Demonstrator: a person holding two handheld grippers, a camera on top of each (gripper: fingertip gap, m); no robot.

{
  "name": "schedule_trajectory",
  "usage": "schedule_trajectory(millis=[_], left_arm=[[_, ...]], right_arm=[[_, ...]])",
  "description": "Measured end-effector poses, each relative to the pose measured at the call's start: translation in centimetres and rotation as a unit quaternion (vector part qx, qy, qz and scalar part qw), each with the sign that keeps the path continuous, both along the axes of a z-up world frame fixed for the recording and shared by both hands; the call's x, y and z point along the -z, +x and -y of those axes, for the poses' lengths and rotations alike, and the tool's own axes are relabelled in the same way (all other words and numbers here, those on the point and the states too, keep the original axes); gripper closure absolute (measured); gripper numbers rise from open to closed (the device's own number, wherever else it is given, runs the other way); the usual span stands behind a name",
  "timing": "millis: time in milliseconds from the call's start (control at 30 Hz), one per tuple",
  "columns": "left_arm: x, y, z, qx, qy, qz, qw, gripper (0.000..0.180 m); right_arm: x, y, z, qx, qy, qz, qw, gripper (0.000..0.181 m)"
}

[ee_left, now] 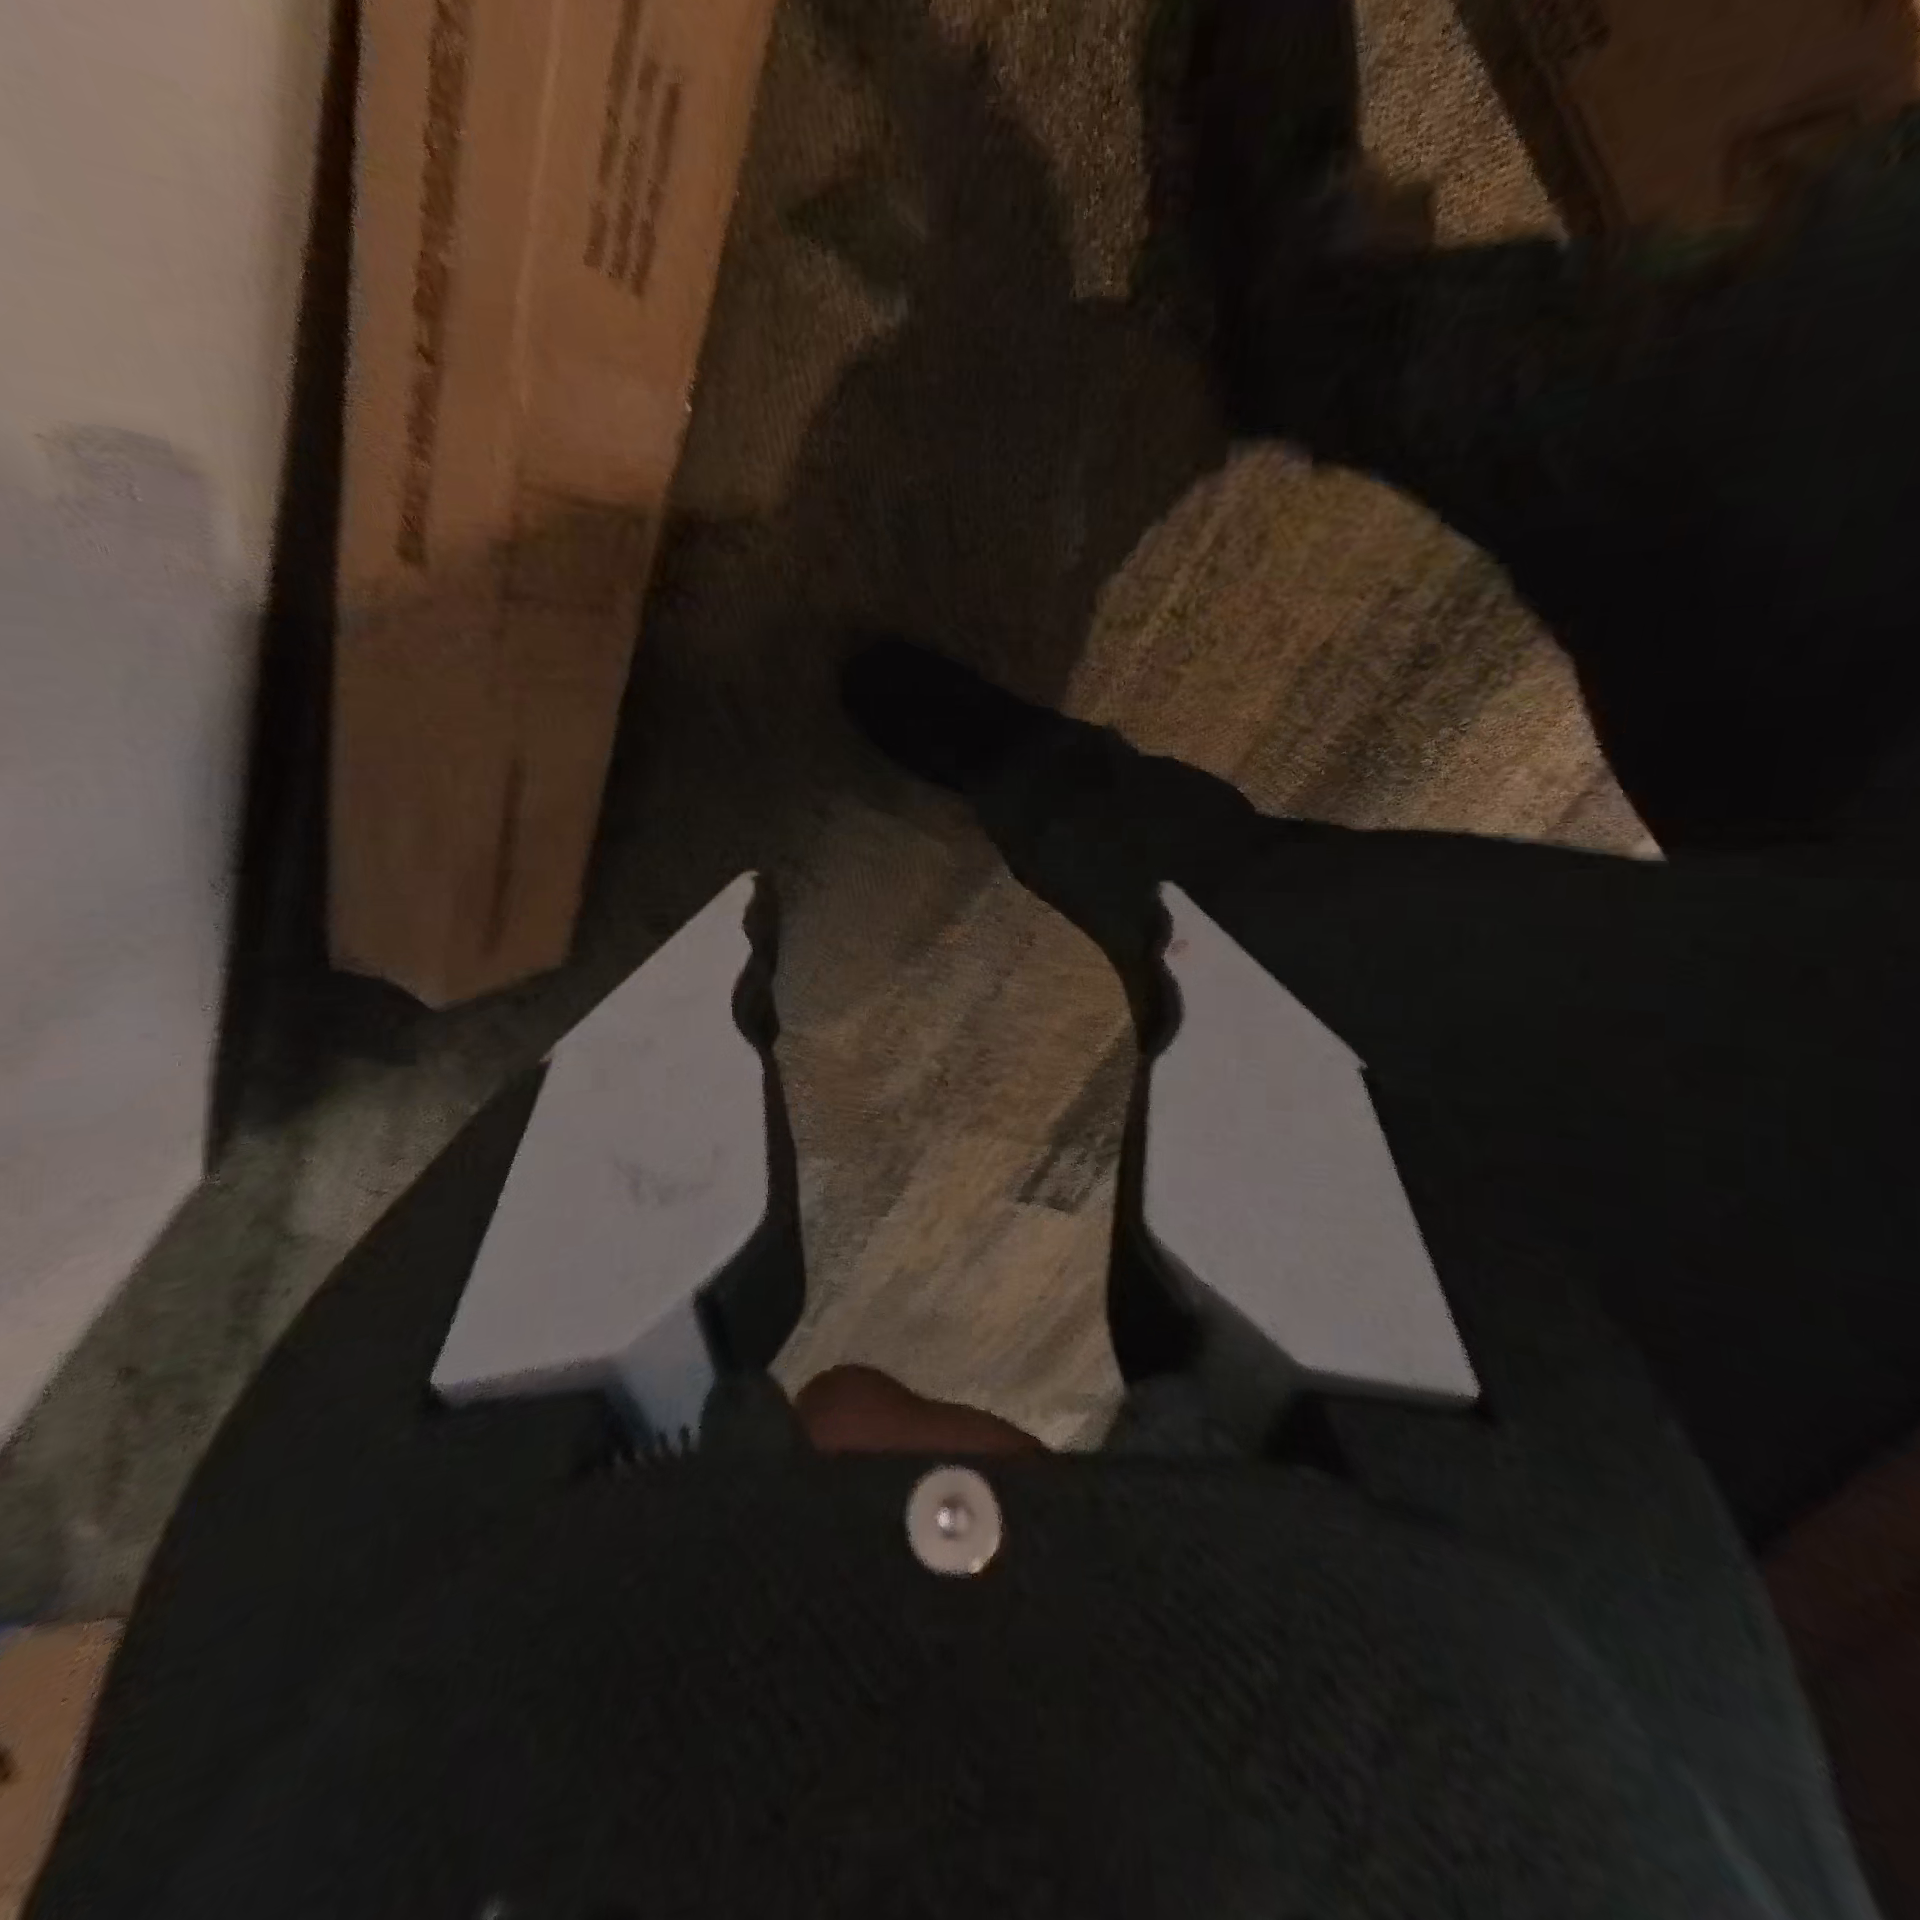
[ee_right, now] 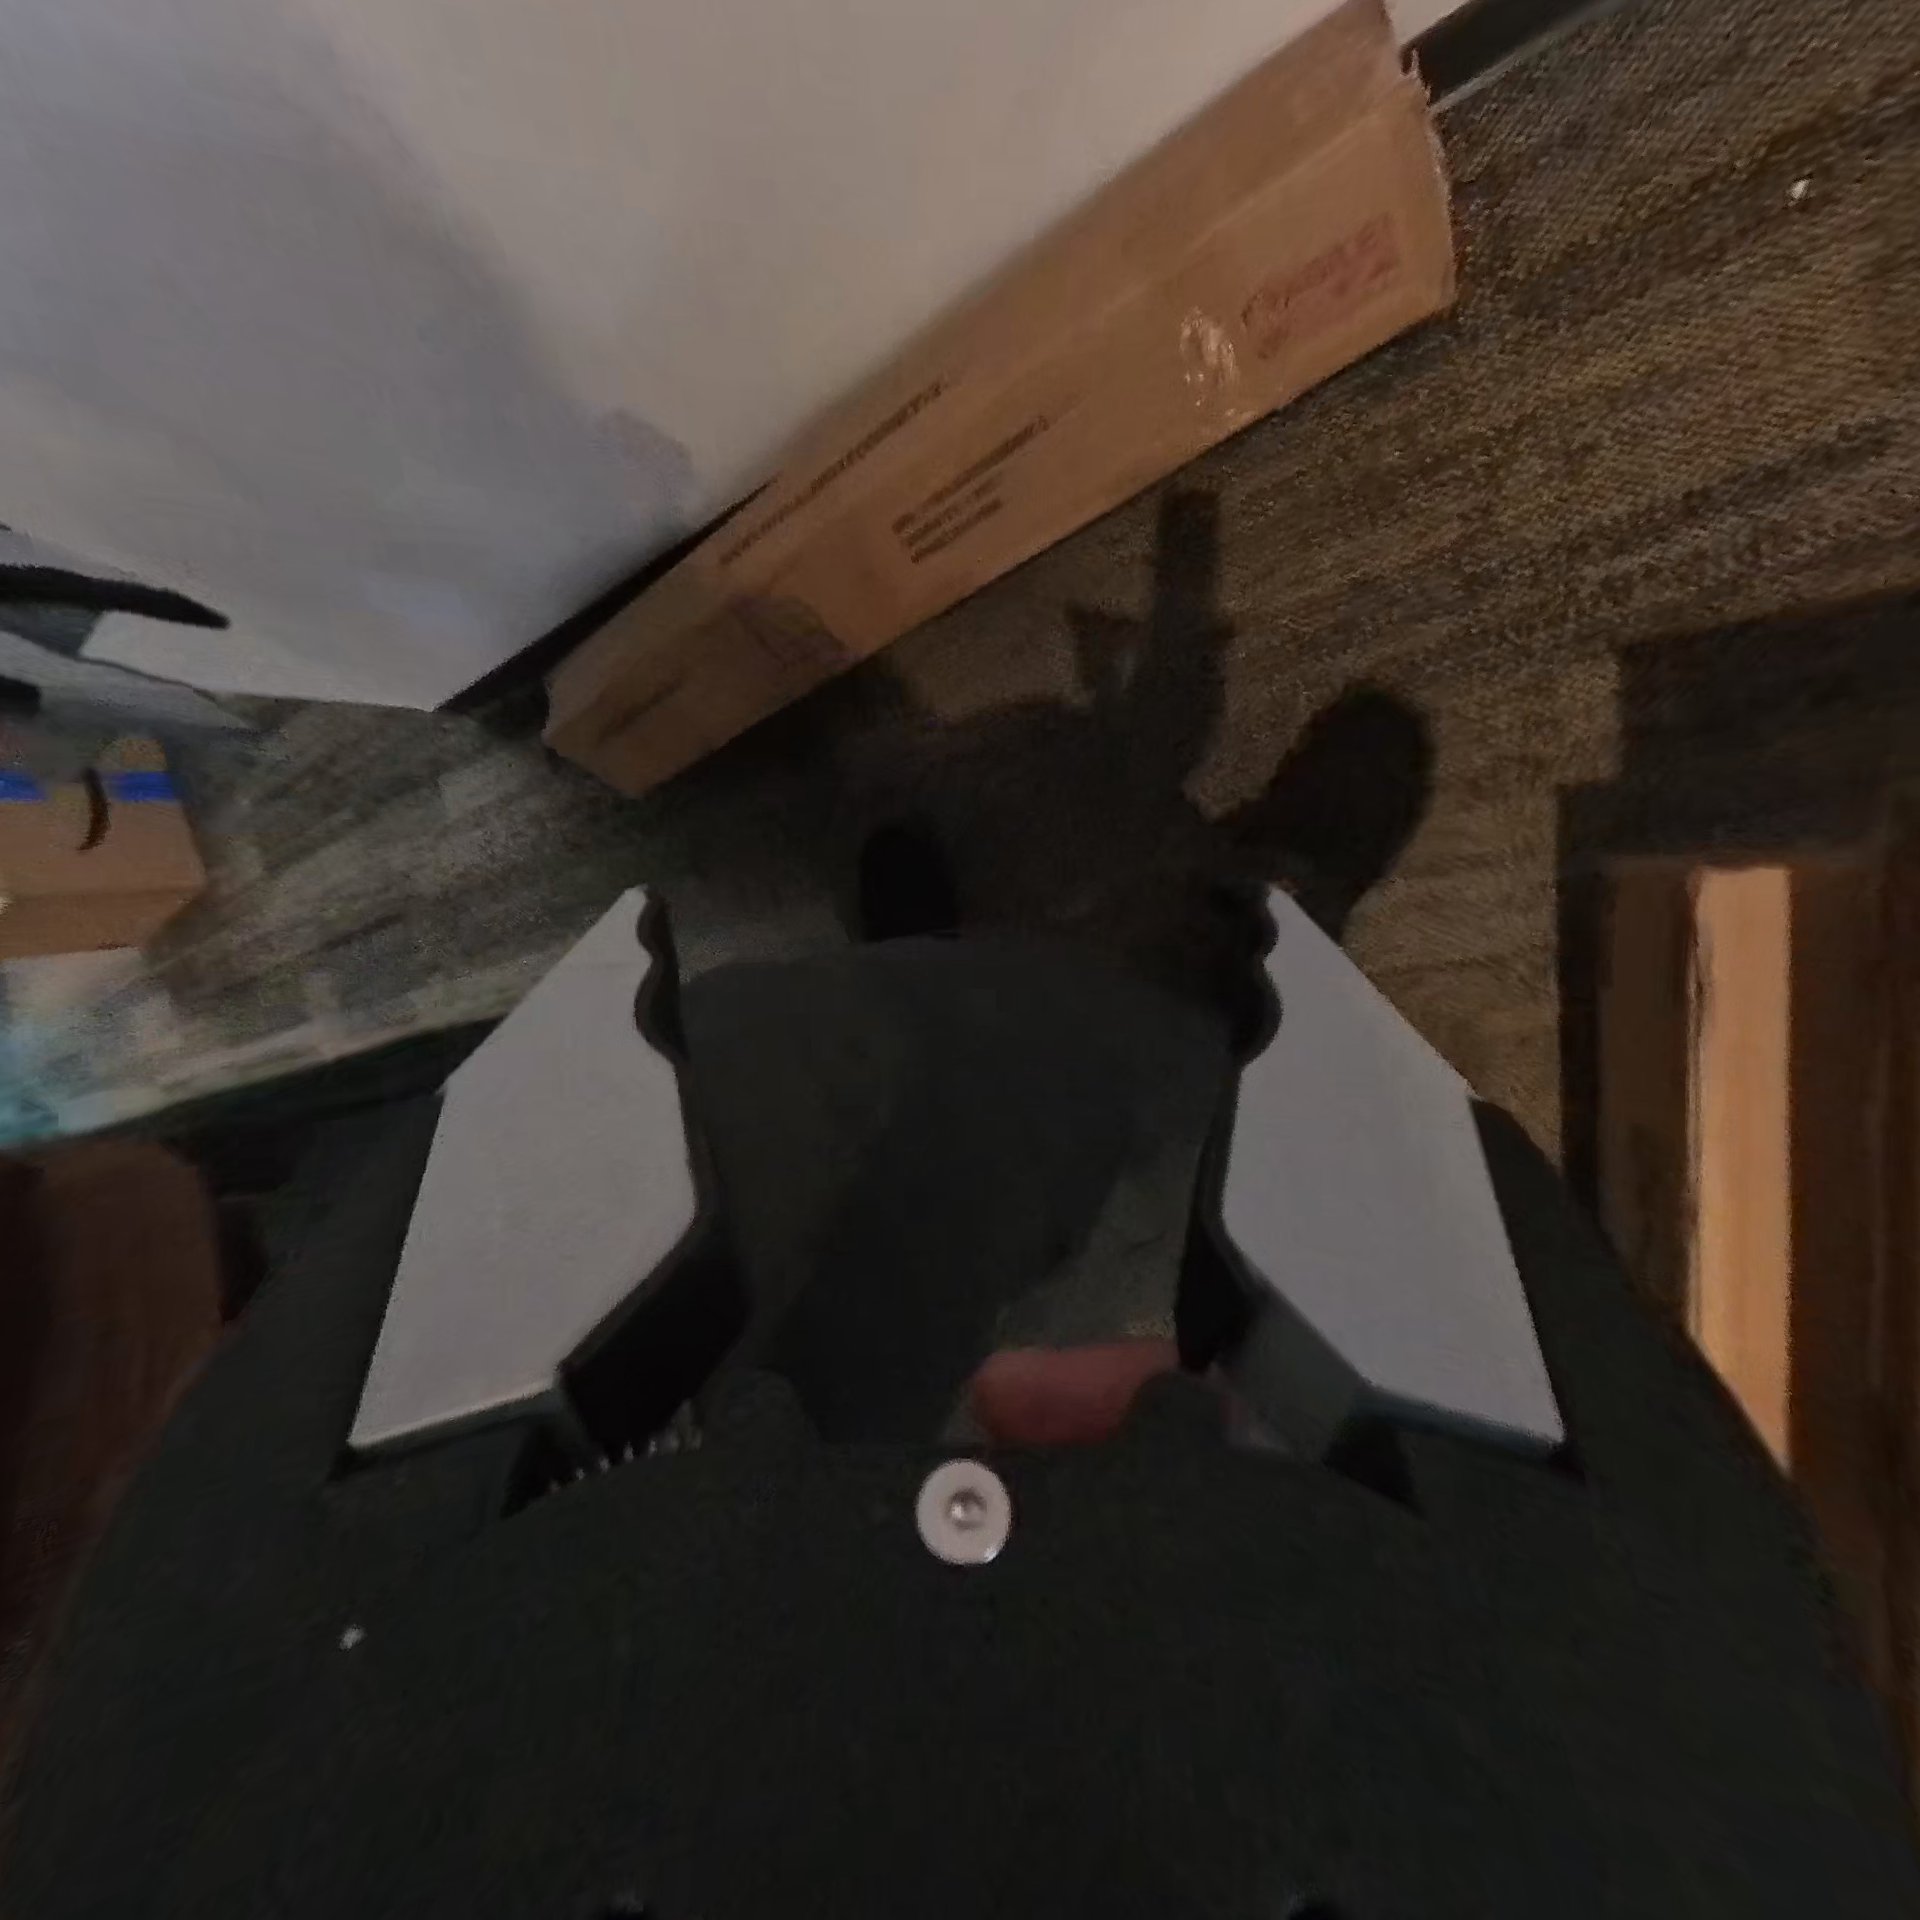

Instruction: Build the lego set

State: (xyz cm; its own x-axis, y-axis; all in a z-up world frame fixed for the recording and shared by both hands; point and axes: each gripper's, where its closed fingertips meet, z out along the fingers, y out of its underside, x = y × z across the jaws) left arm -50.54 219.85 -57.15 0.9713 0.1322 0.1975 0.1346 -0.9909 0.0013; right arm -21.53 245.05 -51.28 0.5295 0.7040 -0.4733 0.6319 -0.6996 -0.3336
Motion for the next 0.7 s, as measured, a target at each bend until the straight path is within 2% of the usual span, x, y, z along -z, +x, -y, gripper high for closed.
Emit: schedule_trajectory(millis=[167,267,400,533,633,700], left_arm=[[2.6,-2.7,-10.9,0.01,-0.027,-0.008,1.0,0.11],[6.2,-2.6,-16.6,0.002,-0.059,0.004,0.998,0.109],[15.7,-2.1,-25.0,0.066,-0.08,0.024,0.994,0.107],[26.9,-4.1,-32.8,0.144,-0.094,-0.002,0.985,0.103],[32.0,-5.1,-35.8,0.144,-0.085,-0.015,0.986,0.105],[34.4,-5.5,-35.2,0.131,-0.111,-0.011,0.985,0.104]], right_arm=[[11.0,-8.5,-11.1,-0.003,-0.065,-0.012,0.998,0.073],[19.6,-14.0,-17.1,-0.035,-0.099,-0.014,0.994,0.072],[31.9,-20.4,-24.1,-0.11,-0.09,-0.008,0.99,0.073],[42.5,-26.4,-29.8,-0.126,-0.085,-0.05,0.987,0.082],[49.1,-30.1,-30.4,-0.204,-0.065,-0.068,0.974,0.086],[52.8,-31.8,-29.8,-0.282,-0.041,-0.065,0.956,0.087]])
